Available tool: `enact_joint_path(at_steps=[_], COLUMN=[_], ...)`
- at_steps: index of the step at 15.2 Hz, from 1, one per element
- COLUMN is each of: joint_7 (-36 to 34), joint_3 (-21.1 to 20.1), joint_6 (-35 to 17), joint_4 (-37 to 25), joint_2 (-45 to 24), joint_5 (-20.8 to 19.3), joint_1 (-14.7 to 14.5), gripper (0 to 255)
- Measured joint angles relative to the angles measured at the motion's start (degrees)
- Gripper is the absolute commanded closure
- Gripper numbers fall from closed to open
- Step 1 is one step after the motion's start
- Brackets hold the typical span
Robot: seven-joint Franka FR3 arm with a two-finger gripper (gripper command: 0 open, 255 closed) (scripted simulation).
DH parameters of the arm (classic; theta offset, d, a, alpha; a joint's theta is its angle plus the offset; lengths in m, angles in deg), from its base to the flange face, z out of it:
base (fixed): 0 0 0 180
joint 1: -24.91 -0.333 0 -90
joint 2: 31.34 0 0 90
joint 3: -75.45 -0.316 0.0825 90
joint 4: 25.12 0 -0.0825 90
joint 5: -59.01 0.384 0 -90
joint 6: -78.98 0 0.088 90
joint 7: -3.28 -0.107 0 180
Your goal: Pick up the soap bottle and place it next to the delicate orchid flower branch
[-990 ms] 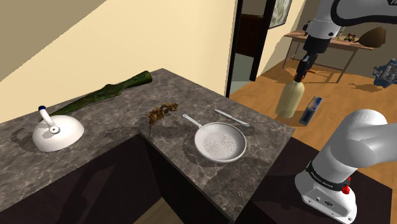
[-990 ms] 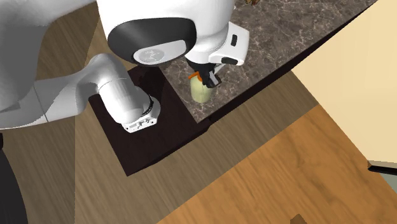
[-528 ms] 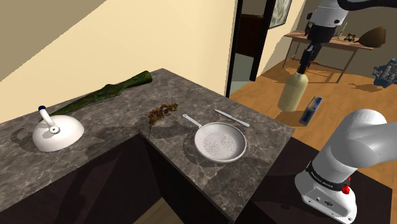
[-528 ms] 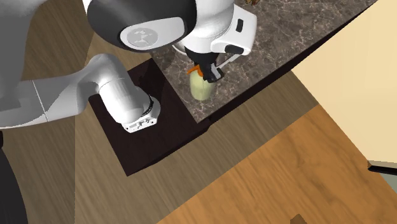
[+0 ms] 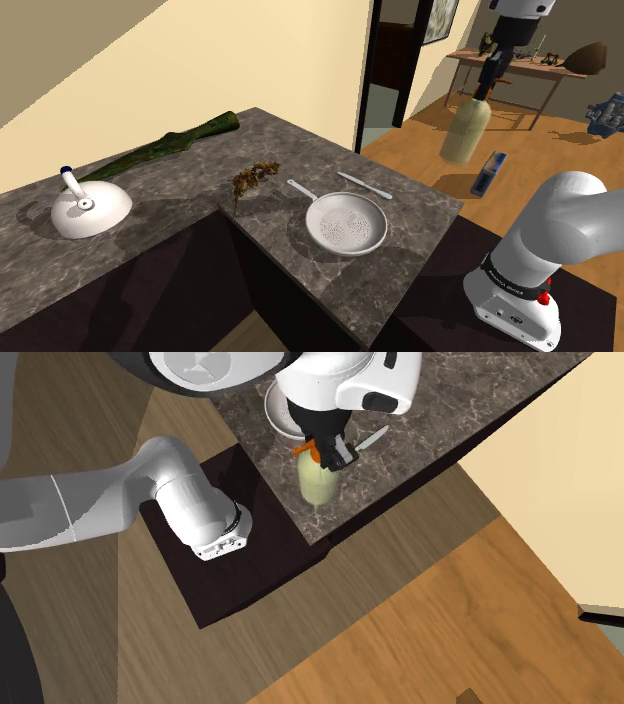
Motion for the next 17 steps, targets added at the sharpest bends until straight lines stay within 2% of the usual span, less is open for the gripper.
enact_joint_path(at_steps=[17], joint_7=[0.8], joint_3=[-1.0], joint_6=[11.2], joint_4=[-18.2], joint_2=[-7.1], joint_5=[1.6], joint_1=[-1.2], gripper=[255])
